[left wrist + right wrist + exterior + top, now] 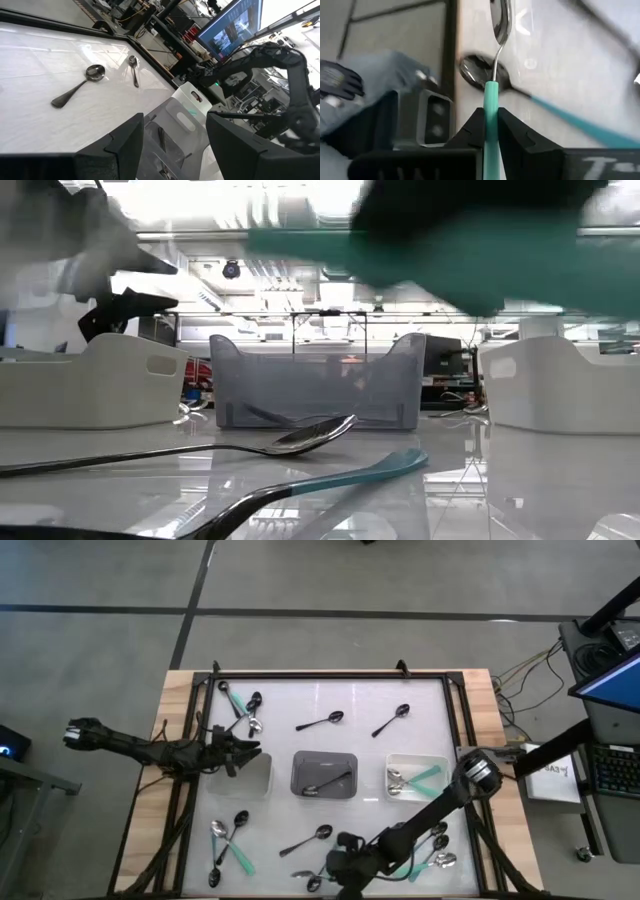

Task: Sort silverware by color (type)
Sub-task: Put the green spoon into the white bin

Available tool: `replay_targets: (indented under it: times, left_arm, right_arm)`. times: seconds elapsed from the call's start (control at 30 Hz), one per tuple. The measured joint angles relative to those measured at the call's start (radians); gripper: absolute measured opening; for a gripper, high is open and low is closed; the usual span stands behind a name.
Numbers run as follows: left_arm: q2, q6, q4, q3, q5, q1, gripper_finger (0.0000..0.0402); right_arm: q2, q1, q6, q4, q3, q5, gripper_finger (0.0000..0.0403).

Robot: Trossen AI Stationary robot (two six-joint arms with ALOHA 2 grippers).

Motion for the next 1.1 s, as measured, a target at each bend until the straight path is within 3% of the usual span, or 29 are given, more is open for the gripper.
replay_targets:
  times: [0.17, 0.47, 0.6, 0.77, 0.93, 1.1]
  left_arm:
    - [0.001, 0.000, 0.000, 0.000, 0.000, 0.000, 0.0198]
    - [0.000, 0.000, 0.000, 0.000, 0.000, 0.000, 0.0198]
    - [0.002, 0.000, 0.005, 0.000, 0.000, 0.000, 0.0198]
    - [0.005, 0.000, 0.003, 0.000, 0.000, 0.000, 0.0198]
    - [0.009, 0.000, -0.001, 0.000, 0.000, 0.000, 0.0198]
    - [0.009, 0.000, 0.000, 0.000, 0.000, 0.000, 0.0198]
  right_arm:
    - [-0.076, -0.019, -0.050, -0.099, 0.000, 0.015, 0.0019]
    - [-0.326, -0.050, 0.016, -0.698, -0.007, 0.230, 0.0019]
    - [-0.469, -0.056, 0.076, -0.850, -0.067, 0.279, 0.0019]
    - [-0.673, -0.062, 0.152, -0.873, -0.269, 0.308, 0.0019]
    - [-0.886, -0.063, 0.349, -0.874, -0.521, 0.299, 0.0020]
    - [-1.051, -0.063, 0.455, -0.834, -0.672, 0.300, 0.0021]
